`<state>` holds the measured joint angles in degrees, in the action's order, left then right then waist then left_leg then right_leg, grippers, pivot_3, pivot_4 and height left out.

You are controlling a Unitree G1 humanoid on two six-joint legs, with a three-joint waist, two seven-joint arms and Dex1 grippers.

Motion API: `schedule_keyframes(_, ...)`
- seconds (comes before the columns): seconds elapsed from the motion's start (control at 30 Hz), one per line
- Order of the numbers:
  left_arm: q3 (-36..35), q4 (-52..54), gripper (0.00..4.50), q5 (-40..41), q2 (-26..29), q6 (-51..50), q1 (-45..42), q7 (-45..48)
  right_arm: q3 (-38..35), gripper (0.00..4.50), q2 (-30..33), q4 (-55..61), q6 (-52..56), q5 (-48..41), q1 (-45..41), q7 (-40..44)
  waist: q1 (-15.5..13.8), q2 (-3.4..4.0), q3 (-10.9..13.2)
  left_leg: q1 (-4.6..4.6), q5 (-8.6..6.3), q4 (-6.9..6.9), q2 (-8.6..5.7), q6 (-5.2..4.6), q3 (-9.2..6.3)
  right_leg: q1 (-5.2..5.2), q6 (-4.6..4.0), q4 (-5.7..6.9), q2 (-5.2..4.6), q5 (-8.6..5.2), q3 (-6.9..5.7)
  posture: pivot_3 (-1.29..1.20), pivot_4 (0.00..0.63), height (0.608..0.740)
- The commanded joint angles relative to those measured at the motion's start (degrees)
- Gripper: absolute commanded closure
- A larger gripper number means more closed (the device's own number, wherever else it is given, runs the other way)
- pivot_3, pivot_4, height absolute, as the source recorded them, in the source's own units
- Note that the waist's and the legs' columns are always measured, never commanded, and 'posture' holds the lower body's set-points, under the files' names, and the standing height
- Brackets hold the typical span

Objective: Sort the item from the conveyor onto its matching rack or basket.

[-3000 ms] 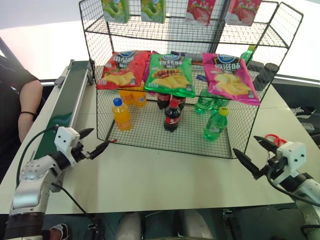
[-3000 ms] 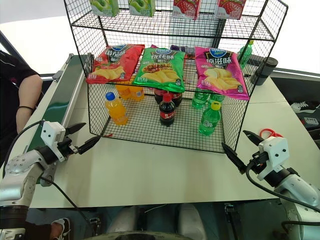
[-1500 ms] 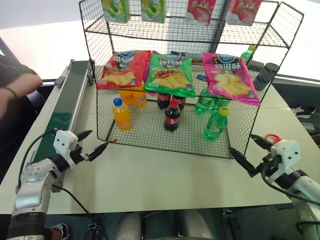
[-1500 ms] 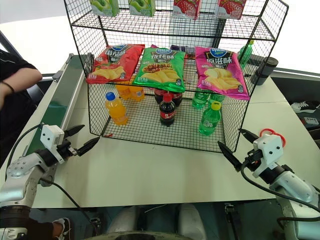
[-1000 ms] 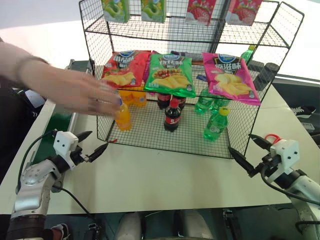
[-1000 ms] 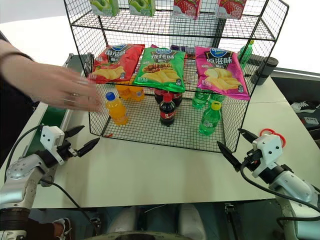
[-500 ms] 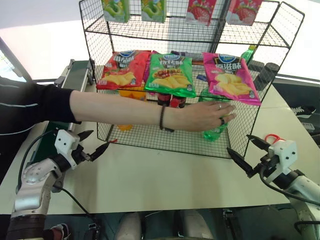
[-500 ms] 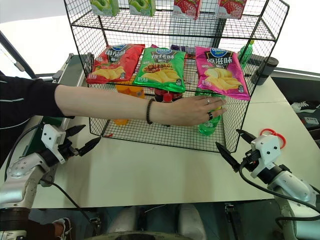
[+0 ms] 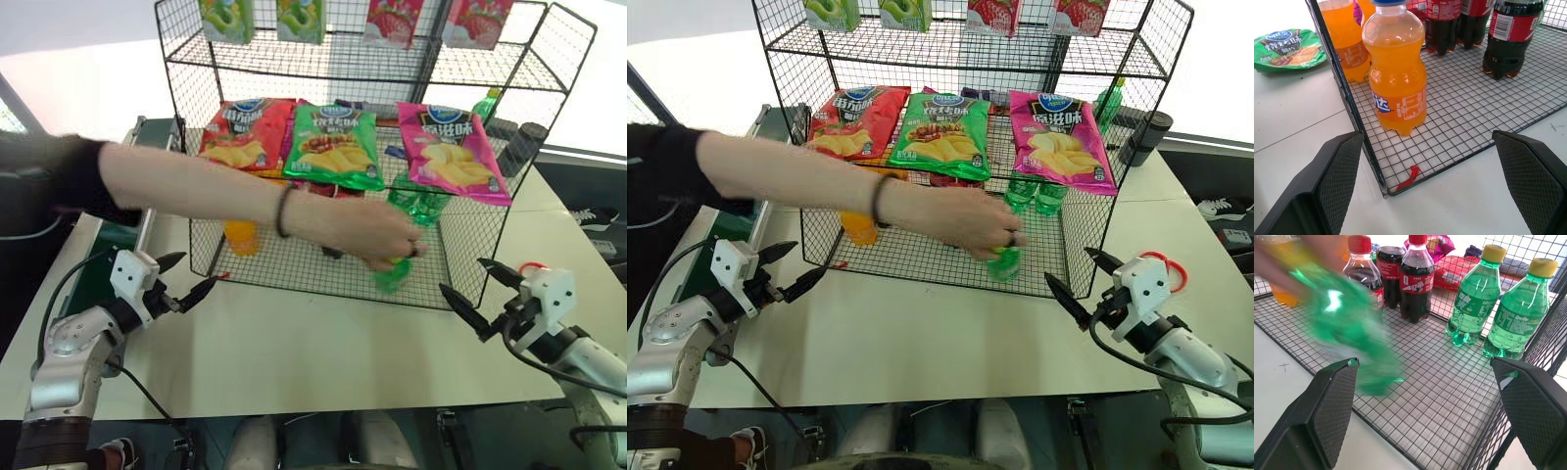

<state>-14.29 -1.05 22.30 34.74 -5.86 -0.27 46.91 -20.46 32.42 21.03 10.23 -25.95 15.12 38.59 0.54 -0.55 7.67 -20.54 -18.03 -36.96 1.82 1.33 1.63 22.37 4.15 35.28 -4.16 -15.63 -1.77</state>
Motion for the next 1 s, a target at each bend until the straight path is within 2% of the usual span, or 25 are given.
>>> schedule_keyframes(0.03,-0.67,2.20,0.00,-0.03,0.56,0.14,-0.95,-0.59,0.17,0.02,-0.08,1.44,-0.12,-0.21,-1.12,-0.31,0.03,0.00,0.00,0.00,0.00,0.00,0.00,0.00,0.00,0.00,0.00,0.00,0.00,0.00,0.00,0.00,0.150,0.740)
schedule_keyframes(0.5,0.01,3.44,0.00,0.25,-1.45,-0.99,-2.39,-2.79,1.61,0.02,-0.29,2.61,0.28,-0.09,-2.65,-0.77,0.03,0.00,0.00,-0.02,0.00,0.00,-0.01,0.00,0.00,0.00,0.00,-0.02,-0.02,0.00,0.00,0.00,0.150,0.740)
schedule_keyframes(0.73,-3.84,6.54,0.00,3.57,-1.51,-4.31,-3.24,-5.86,4.40,0.02,-0.39,1.29,0.26,0.22,-5.73,-0.55,0.10,0.01,0.01,-0.01,0.00,0.01,-0.01,0.00,0.01,0.00,0.01,-0.02,0.00,0.01,-0.01,0.00,0.150,0.740)
schedule_keyframes(1.0,-13.12,7.17,0.00,8.22,-2.75,-9.28,-2.38,-14.50,10.65,0.02,-2.11,1.29,1.59,0.61,-11.28,-0.60,0.11,0.00,0.01,-0.01,0.00,0.00,-0.02,0.00,0.01,0.00,0.04,-0.01,0.01,0.02,-0.02,0.00,0.150,0.740)
